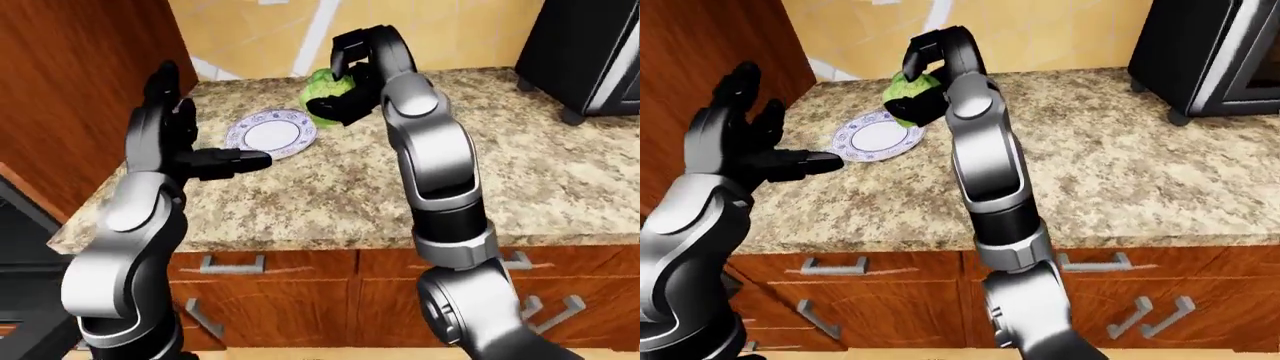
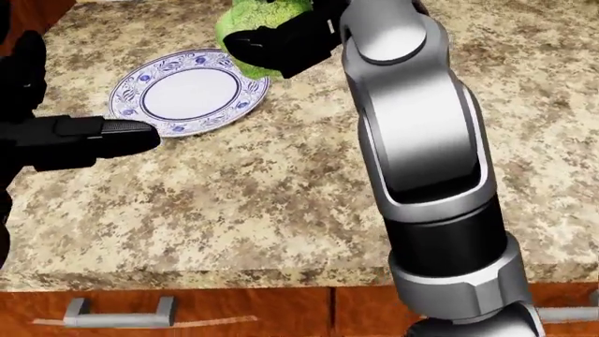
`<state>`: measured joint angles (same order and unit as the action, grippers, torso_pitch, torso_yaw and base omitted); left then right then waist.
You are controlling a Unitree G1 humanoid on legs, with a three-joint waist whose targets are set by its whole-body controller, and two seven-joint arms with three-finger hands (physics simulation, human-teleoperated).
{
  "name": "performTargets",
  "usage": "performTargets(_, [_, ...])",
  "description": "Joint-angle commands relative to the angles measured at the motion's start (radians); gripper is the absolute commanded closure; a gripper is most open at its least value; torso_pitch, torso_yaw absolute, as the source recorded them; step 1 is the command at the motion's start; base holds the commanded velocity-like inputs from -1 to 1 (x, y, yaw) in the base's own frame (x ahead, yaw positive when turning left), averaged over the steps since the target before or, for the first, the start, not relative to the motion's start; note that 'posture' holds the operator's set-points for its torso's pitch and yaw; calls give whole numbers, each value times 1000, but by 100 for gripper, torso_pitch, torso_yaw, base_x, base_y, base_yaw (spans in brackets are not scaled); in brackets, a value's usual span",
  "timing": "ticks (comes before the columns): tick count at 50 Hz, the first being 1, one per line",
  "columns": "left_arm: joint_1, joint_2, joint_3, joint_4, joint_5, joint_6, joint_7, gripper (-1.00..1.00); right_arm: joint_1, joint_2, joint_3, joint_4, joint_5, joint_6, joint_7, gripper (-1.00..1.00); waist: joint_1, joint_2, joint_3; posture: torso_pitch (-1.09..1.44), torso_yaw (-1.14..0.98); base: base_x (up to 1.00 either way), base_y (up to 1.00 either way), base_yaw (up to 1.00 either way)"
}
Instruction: Place the broccoli on the rack of the oven.
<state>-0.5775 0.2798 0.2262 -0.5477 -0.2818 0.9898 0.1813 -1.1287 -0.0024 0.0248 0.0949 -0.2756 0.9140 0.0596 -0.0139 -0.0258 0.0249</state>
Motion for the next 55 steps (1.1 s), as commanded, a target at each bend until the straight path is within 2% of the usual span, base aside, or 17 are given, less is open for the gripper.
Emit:
performTargets(1, [-26,18,24,-15,9,-31,2,-100,-51,5,8,-33,-5,-31,-2,100,18,-6,-31,0,0,-21,0,100])
performTargets(5, [-25,18,24,-13,10,-34,2,-100,-48,6,8,-33,-9,-33,2,100,23,18,-27,0,0,-20,0,100])
performTargets(11, [-28,18,24,-19,9,-25,3,-100,-32,8,8,-30,-14,-45,2,100,26,89,-13,0,0,-21,0,100])
performTargets(14, [-27,18,24,-13,11,-32,0,-100,-33,9,7,-29,-15,-46,2,100,29,143,-14,0,0,-21,0,100])
performTargets(15, [-27,18,24,-14,10,-31,0,-100,-34,9,7,-29,-15,-45,3,100,34,182,-26,0,0,-20,0,100])
performTargets(20, [-27,19,24,-18,10,-28,0,-100,-28,11,8,-33,-17,-46,3,100,46,117,-45,0,0,-20,0,100])
performTargets(27, [-28,18,25,-24,9,-21,2,-100,-29,12,8,-38,-20,-39,6,100,26,41,-6,0,0,-20,0,100])
performTargets(29, [-28,18,26,-24,9,-22,1,-100,-29,12,9,-41,-21,-37,6,100,19,-16,-18,0,0,-21,0,100])
performTargets(30, [-27,18,26,-24,9,-22,1,-100,-27,13,9,-42,-21,-37,6,100,23,-32,-31,0,0,-20,0,100])
performTargets(31, [-27,18,25,-24,9,-23,2,-100,-25,13,9,-40,-21,-41,6,100,18,-9,-9,0,0,-21,0,100])
performTargets(34, [-27,17,25,-25,9,-21,3,-100,-29,10,7,-35,-21,-43,8,100,33,-4,-23,0,0,-21,0,100])
performTargets(42, [-26,16,23,-19,12,-26,2,-100,-33,9,6,-18,-21,-55,9,100,28,93,-11,0,0,-21,0,100])
performTargets(44, [-25,16,22,-15,13,-32,0,-100,-34,9,7,-16,-21,-57,9,100,27,126,-10,0,0,-21,0,100])
performTargets(46, [-25,16,22,-9,14,-38,-2,-100,-36,9,7,-17,-22,-53,11,100,39,199,-31,0,0,-21,0,100])
performTargets(47, [-26,16,22,-12,14,-34,-1,-100,-34,9,6,-16,-22,-56,10,100,37,150,-15,0,0,-20,0,100])
performTargets(50, [-24,17,24,-15,13,-34,-2,-100,-28,12,9,-23,-25,-53,10,100,48,128,-42,0,0,-21,0,100])
performTargets(55, [-27,18,26,-14,12,-32,-1,-100,-21,15,11,-28,-27,-52,10,100,38,76,-14,0,0,-21,0,100])
